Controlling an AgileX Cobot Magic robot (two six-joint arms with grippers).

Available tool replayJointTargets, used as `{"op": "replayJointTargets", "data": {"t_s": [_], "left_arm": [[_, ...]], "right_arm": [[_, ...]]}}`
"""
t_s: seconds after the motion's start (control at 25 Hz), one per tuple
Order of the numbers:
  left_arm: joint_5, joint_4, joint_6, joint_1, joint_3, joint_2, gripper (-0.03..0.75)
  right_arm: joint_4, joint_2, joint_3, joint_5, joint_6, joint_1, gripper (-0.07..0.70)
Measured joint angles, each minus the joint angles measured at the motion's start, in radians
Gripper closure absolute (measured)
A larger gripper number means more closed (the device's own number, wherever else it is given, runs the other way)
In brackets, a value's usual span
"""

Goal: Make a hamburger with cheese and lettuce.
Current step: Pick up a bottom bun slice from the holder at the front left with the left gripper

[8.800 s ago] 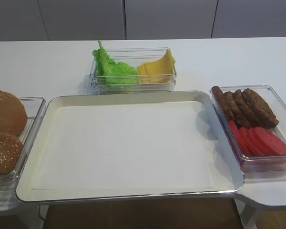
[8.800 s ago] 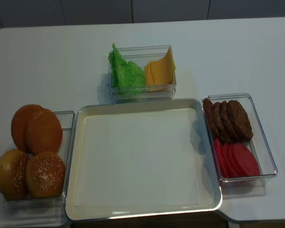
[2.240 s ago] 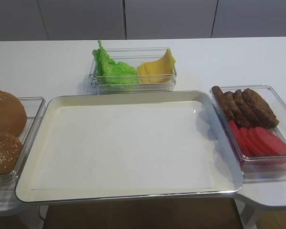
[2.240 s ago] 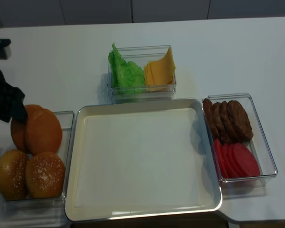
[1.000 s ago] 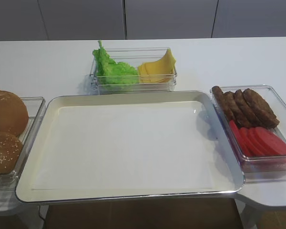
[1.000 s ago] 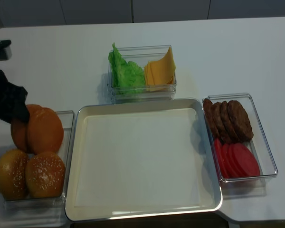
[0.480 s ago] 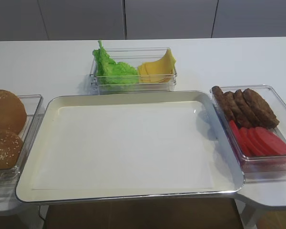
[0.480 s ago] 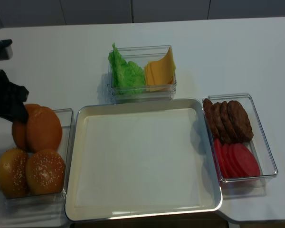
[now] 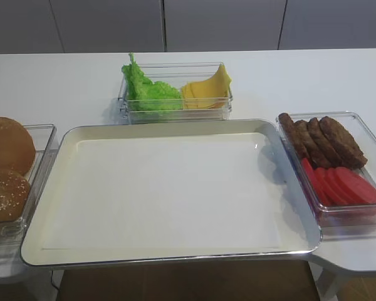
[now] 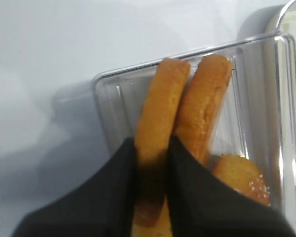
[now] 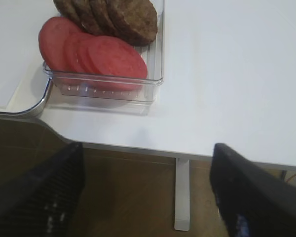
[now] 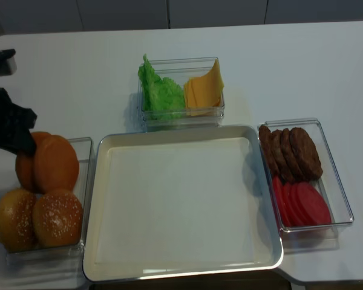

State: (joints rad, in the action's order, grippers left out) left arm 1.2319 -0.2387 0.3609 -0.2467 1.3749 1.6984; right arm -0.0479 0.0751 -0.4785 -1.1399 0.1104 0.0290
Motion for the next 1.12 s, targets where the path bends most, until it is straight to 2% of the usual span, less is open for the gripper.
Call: {"op": "replayJointTargets", "data": {"t_s": [1.12], "left_arm": [[0.002,0.009,-0.028,0.000,0.000,-0.176,0.601]], "right_arm": [[0.000,0.000,0.000,0.000,0.000,0.000,0.013]]}}
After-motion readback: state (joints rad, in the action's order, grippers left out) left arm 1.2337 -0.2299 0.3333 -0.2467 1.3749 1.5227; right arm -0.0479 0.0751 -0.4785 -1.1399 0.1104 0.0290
